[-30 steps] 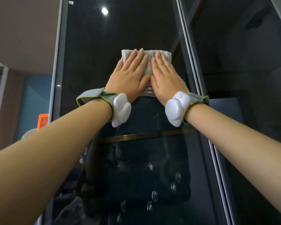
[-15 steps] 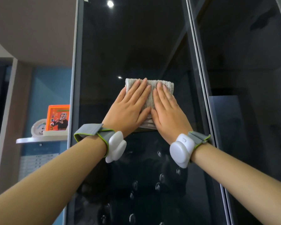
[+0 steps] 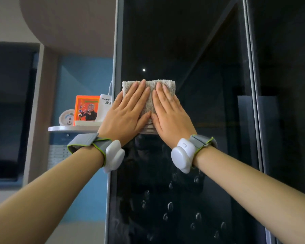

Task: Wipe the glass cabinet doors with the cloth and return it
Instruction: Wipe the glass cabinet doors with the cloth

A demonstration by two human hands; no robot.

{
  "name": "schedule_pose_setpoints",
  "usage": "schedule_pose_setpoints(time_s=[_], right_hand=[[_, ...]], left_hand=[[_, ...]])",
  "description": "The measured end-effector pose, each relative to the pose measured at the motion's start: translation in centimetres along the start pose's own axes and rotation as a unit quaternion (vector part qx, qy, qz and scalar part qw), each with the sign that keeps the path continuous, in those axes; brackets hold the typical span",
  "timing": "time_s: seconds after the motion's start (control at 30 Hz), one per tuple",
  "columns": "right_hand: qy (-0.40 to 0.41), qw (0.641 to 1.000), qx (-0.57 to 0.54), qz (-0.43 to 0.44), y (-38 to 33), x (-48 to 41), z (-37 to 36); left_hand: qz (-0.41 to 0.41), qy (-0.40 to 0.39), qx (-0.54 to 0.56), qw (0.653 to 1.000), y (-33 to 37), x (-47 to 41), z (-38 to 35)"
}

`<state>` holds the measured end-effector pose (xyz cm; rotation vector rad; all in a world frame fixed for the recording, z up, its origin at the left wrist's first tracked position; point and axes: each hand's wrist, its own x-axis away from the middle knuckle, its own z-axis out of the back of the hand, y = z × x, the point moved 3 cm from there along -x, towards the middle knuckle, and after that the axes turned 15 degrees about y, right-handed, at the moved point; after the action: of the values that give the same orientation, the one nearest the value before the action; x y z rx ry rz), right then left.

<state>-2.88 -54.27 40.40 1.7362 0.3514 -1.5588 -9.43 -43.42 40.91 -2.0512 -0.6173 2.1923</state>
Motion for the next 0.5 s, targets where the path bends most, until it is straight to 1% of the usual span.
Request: schedule_pose_setpoints(time_s=[0.2, 0.33, 0.5], right_hand=[[0.000, 1.000, -0.006, 0.011, -2.0, 0.9, -0.4], [0.005, 1.000, -0.006, 0.003, -3.0, 2.8, -0.4], [0.011, 0.999, 0.037, 0.004, -3.0, 4.8, -0.1]], left_hand=[[0.020, 0.006, 0.010, 1.000, -0.7, 2.5, 0.5], [0.023, -0.010, 0.018, 1.000, -0.3, 4.3, 0.3], [0.007, -0.012, 0.012, 1.000, 0.7, 5.5, -0.1]])
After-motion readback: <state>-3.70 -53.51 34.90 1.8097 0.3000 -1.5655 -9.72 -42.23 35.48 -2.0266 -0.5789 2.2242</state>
